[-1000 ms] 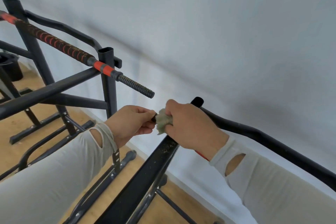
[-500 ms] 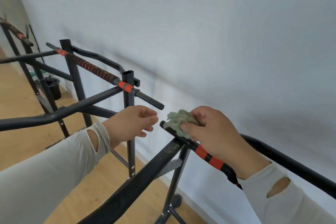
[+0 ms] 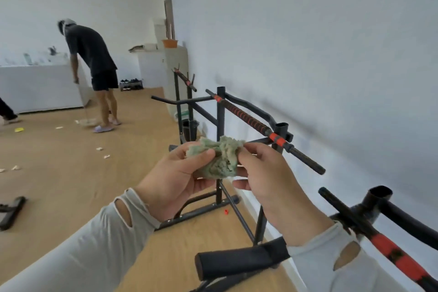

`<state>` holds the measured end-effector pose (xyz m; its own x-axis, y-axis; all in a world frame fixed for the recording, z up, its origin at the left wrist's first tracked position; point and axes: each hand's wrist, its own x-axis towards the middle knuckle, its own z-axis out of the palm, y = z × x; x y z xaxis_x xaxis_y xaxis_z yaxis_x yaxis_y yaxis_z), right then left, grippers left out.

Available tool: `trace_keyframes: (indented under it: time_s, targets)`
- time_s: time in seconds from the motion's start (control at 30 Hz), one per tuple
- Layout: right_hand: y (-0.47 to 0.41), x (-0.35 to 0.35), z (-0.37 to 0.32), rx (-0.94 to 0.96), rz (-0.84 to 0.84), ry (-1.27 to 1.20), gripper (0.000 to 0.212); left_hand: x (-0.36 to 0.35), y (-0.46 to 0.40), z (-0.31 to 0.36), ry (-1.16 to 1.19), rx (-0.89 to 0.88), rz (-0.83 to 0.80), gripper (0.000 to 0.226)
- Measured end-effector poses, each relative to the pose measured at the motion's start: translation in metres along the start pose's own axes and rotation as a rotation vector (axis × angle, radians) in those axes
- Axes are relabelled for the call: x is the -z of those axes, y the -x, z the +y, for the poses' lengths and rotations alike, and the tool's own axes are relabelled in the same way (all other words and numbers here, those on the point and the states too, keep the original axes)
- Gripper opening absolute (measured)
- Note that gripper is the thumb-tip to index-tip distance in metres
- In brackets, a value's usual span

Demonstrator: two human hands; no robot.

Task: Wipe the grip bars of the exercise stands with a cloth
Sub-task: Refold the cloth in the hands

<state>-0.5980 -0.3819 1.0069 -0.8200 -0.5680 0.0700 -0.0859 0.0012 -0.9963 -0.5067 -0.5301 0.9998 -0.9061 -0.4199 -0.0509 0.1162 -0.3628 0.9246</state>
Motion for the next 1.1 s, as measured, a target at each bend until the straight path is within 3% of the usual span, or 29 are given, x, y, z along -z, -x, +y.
trace_keyframes:
  time_s: [0.1, 0.17, 0.23, 0.3, 0.5, 0.63, 0.8, 0.87, 1.0, 1.1]
  targets:
    - [0.011, -0.043, -0.014, -0.052, -0.197, -0.101, 0.039, 0.030, 0.024, 0.017, 0.011, -0.115, 0.122, 0.025]
    - [0.017, -0.074, -0.014, 0.008, -0.264, -0.003, 0.044, 0.052, 0.038, 0.026, -0.005, -0.160, 0.172, 0.021]
    - [0.021, -0.107, -0.009, 0.070, -0.191, 0.122, 0.033, 0.079, 0.049, 0.031, 0.008, -0.194, 0.218, 0.013]
    - [0.021, -0.140, -0.004, 0.063, -0.109, 0.073, 0.008, 0.111, 0.059, 0.036, 0.044, -0.215, 0.256, 0.012]
    - [0.024, -0.244, 0.019, -0.233, -0.059, -0.444, 0.020, 0.224, 0.084, 0.048, 0.085, -0.204, 0.312, 0.023]
    - [0.031, -0.318, 0.036, -0.331, -0.046, -0.616, 0.026, 0.297, 0.101, 0.052, 0.122, -0.111, 0.254, 0.027]
    - [0.026, -0.388, 0.050, -0.351, -0.043, -0.574, 0.029, 0.372, 0.121, 0.060, 0.272, 0.060, 0.209, 0.027]
    - [0.025, -0.408, 0.052, -0.357, -0.084, -0.555, 0.033, 0.398, 0.124, 0.061, 0.147, 0.109, 0.213, 0.037]
    - [0.019, -0.435, 0.056, -0.385, -0.251, -0.509, 0.039, 0.434, 0.129, 0.067, -0.007, 0.295, 0.035, 0.074]
    - [0.012, -0.448, 0.059, -0.367, -0.287, -0.362, 0.037, 0.448, 0.127, 0.061, -0.004, 0.216, 0.013, 0.054]
